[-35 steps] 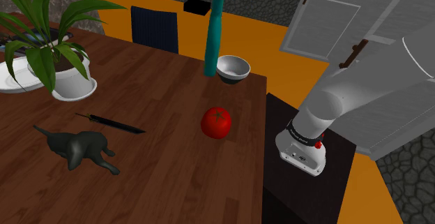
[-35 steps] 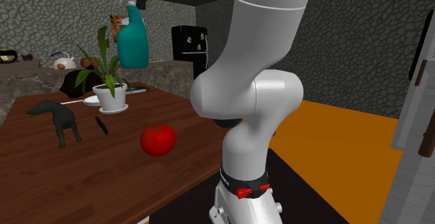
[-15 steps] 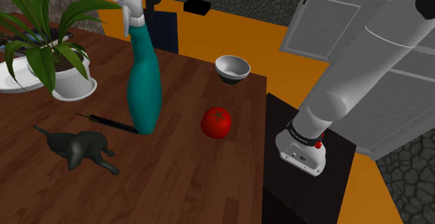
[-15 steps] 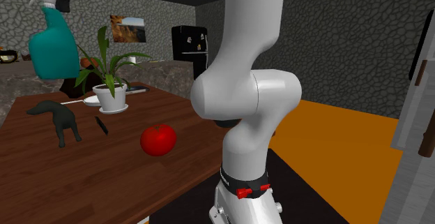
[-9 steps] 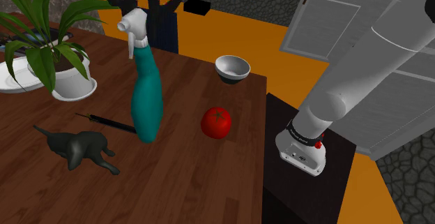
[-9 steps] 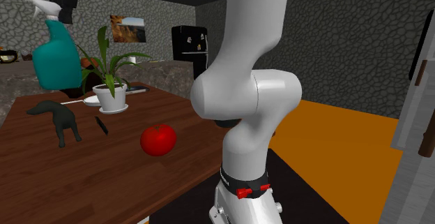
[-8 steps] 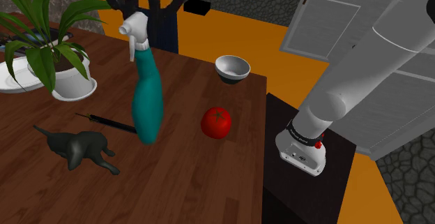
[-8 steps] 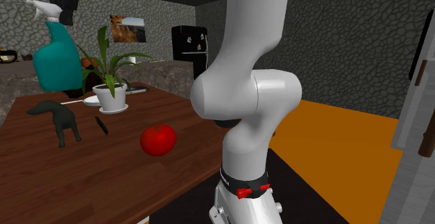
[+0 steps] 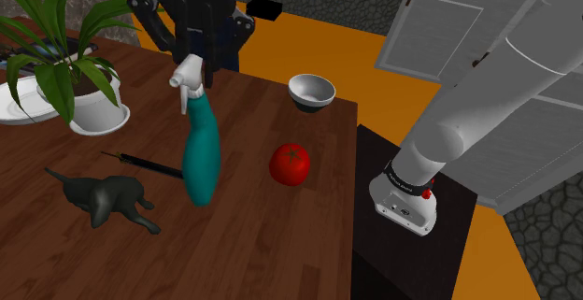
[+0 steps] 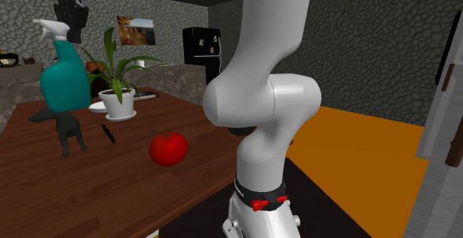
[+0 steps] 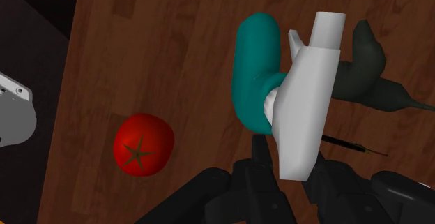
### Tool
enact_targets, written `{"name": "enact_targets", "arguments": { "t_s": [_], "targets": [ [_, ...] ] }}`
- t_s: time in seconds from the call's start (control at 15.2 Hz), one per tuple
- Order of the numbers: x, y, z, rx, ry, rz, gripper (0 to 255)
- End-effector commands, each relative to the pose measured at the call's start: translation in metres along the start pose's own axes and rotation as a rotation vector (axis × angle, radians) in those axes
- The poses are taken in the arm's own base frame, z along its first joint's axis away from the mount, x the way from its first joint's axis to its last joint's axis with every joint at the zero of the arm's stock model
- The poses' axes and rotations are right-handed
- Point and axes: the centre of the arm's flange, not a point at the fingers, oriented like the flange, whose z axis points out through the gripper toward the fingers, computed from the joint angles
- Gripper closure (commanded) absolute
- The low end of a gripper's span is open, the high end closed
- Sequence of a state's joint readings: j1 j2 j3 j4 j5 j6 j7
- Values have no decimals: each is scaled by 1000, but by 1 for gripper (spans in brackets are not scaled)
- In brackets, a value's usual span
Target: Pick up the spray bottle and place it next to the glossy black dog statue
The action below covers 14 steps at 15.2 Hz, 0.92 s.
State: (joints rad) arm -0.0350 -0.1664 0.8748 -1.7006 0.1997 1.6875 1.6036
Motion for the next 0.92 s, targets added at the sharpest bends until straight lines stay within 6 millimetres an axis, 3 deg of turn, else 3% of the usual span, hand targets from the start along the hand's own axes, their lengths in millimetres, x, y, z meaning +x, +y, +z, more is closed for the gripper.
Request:
{"name": "enact_targets", "arguments": {
  "t_s": [0.0,0.86],
  "targets": [
    [1,1,10,1,0,0,255],
    [6,7,78,1,0,0,255]
  ]
}}
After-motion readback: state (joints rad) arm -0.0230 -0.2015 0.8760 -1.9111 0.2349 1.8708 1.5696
